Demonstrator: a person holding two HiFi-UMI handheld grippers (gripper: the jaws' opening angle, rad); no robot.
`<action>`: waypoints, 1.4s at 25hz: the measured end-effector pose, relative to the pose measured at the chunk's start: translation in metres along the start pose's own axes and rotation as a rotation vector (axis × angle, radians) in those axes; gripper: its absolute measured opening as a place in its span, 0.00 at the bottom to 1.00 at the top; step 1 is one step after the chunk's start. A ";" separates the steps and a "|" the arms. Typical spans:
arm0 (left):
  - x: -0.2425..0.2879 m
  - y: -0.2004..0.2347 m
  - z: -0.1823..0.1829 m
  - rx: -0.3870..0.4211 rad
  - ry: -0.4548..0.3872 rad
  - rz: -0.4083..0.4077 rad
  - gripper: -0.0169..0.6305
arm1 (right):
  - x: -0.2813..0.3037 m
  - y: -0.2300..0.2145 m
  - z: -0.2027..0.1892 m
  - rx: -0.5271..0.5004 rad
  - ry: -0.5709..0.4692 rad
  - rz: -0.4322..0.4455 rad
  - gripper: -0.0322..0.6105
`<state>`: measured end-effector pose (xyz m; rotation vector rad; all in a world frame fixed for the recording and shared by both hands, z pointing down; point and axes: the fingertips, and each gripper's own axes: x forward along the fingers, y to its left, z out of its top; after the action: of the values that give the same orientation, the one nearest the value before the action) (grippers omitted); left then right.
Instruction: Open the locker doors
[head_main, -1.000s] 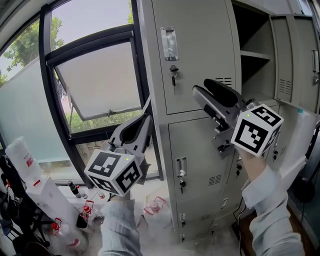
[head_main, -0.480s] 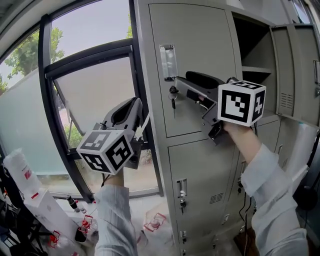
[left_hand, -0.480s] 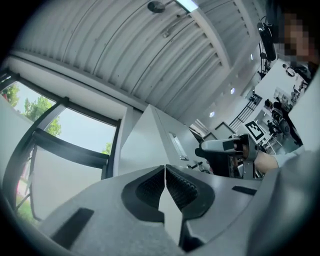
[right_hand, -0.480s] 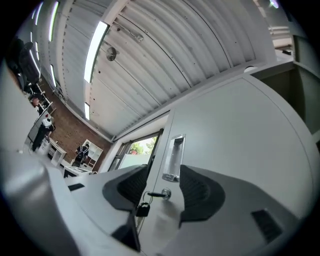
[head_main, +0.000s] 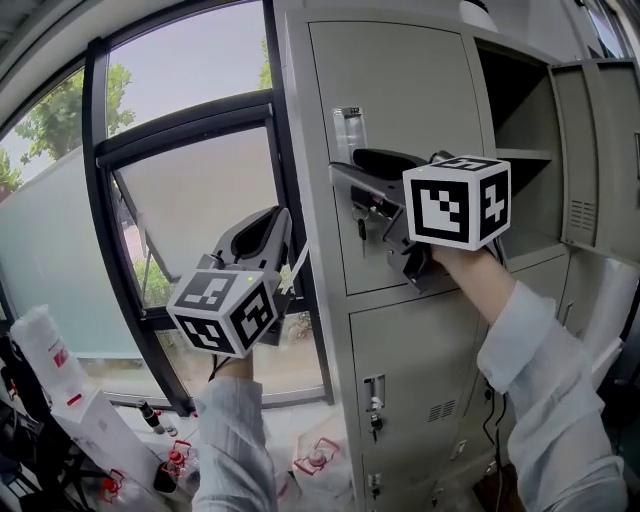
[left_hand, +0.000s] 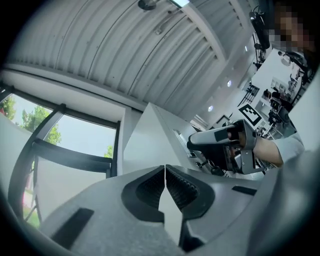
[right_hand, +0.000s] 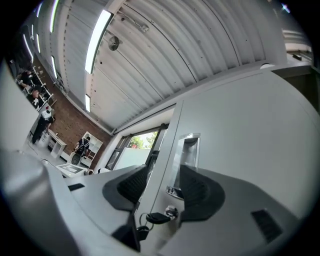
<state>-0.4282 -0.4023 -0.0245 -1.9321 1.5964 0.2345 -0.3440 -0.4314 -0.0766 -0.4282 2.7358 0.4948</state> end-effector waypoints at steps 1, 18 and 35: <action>0.000 0.000 0.000 -0.008 -0.003 -0.001 0.05 | 0.002 0.000 -0.001 -0.004 0.014 -0.002 0.34; -0.019 -0.009 0.005 -0.030 -0.028 0.006 0.05 | 0.016 -0.005 0.011 0.093 0.075 -0.144 0.34; -0.043 -0.036 0.022 -0.040 -0.040 -0.012 0.05 | -0.050 0.022 0.044 0.059 0.036 -0.191 0.23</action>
<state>-0.4006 -0.3512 -0.0082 -1.9549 1.5654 0.3005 -0.2948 -0.3828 -0.0908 -0.6812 2.6994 0.3589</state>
